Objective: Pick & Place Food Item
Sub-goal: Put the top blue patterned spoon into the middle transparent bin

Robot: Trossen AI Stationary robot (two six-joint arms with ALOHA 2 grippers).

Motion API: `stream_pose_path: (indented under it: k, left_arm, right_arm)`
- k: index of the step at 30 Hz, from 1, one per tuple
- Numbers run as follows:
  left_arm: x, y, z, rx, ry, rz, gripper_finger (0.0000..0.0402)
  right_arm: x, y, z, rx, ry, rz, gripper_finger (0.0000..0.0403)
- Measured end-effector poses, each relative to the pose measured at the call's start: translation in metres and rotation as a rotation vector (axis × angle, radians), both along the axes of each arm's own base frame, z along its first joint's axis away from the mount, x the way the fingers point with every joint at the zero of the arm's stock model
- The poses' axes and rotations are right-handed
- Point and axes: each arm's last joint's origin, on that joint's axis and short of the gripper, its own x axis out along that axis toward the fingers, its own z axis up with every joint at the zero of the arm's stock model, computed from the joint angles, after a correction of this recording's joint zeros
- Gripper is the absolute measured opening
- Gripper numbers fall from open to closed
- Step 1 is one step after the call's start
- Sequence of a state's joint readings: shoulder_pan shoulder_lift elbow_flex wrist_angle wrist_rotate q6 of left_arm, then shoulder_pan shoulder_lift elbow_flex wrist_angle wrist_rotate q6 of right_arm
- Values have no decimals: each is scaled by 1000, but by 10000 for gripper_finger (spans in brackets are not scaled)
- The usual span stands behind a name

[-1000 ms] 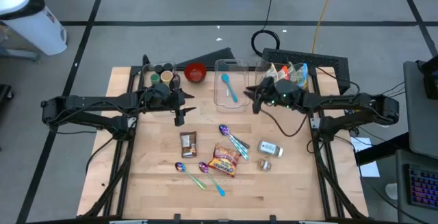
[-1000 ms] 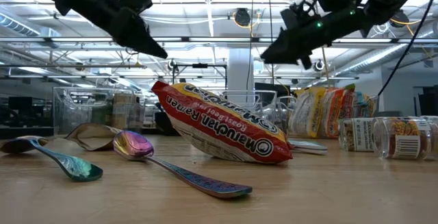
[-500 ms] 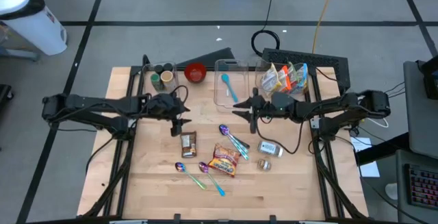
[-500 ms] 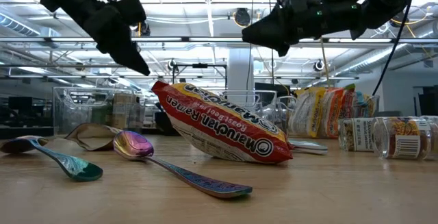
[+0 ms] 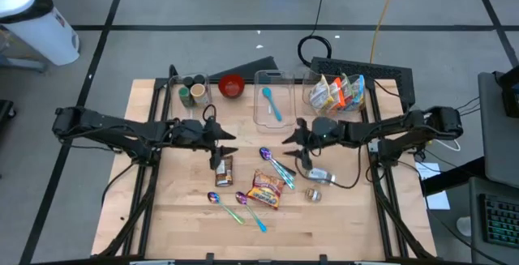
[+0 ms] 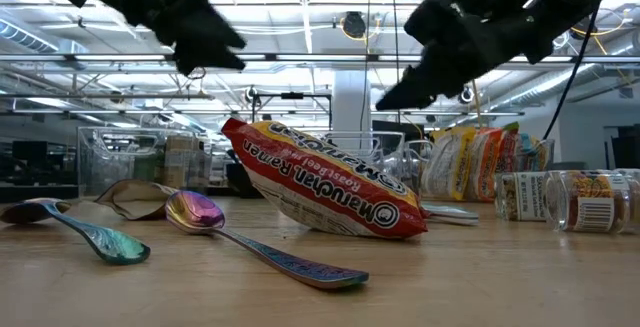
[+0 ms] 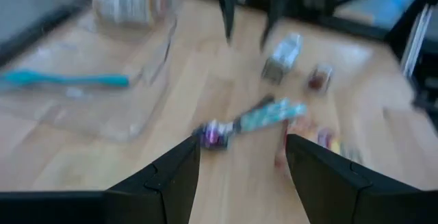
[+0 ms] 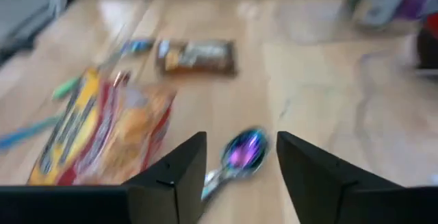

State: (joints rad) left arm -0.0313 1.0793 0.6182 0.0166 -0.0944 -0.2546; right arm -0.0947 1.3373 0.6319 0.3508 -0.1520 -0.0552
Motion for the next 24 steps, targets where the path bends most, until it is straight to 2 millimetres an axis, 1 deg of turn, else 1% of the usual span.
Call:
stream_pose_path:
  k: [2, 5, 7, 10, 15, 18, 24]
  left_arm:
    - [6, -3, 0, 15, -33, 15, 225]
    - [14, -6, -4, 34, -59, 28, 225]
    - [19, -7, -8, 41, -62, 39, 225]
    - [29, -8, -16, 45, -66, 49, 225]
    - [41, -8, -28, 44, -70, 49, 225]
    - [46, -10, -33, 34, -76, 33, 225]
    - [49, -15, -39, 16, -63, 12, 225]
  right_arm:
    - [-2, 7, -4, -18, 48, 31, 185]
    - [-3, 18, -7, -51, 83, 10, 191]
    - [-3, 25, -10, -76, 103, -4, 191]
    - [2, 32, -21, -97, 136, -35, 185]
    - [14, 34, -43, -24, 154, -102, 172]
    - [20, 36, -52, 17, 146, -119, 168]
    - [26, 48, -70, -12, 188, -127, 164]
